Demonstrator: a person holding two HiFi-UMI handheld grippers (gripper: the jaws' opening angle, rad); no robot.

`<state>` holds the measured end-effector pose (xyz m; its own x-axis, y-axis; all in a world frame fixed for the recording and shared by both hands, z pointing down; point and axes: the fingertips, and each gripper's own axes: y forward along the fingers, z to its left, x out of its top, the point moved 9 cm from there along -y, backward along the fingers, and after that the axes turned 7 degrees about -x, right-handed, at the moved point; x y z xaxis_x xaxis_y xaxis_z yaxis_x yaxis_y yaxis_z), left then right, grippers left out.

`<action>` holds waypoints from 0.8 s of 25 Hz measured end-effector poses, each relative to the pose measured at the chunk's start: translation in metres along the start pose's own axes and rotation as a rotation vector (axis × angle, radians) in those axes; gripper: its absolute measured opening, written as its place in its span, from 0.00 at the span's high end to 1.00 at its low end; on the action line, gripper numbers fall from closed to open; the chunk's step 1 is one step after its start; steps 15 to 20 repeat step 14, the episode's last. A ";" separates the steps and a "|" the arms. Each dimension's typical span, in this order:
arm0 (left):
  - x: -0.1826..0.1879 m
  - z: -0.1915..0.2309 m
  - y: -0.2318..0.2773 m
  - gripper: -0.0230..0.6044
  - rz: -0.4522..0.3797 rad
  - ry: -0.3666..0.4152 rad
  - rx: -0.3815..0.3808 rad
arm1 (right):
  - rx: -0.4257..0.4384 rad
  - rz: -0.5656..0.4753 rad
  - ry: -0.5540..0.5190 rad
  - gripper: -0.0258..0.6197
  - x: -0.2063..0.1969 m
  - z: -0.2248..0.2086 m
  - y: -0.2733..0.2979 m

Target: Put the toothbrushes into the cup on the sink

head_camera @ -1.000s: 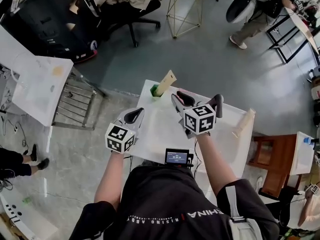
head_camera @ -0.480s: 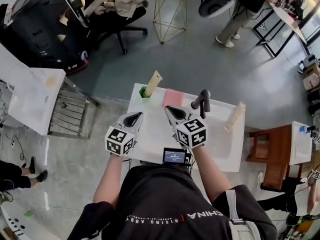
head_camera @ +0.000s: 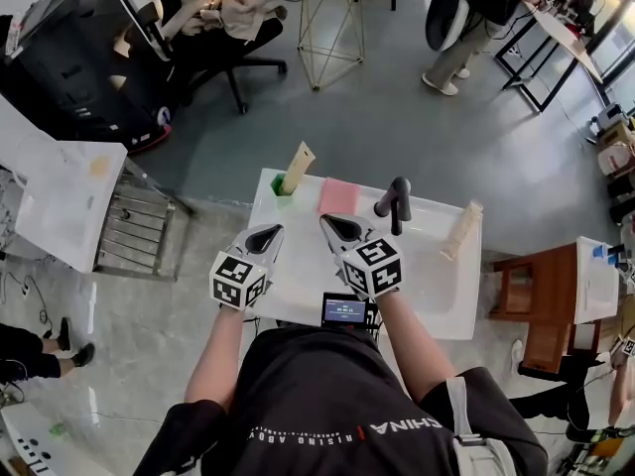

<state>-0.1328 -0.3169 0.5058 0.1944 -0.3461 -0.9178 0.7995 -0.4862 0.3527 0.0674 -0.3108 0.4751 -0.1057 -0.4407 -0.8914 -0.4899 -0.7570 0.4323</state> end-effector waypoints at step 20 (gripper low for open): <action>0.003 0.002 0.002 0.95 -0.011 -0.004 0.019 | 0.021 0.014 -0.003 0.95 0.001 -0.003 0.006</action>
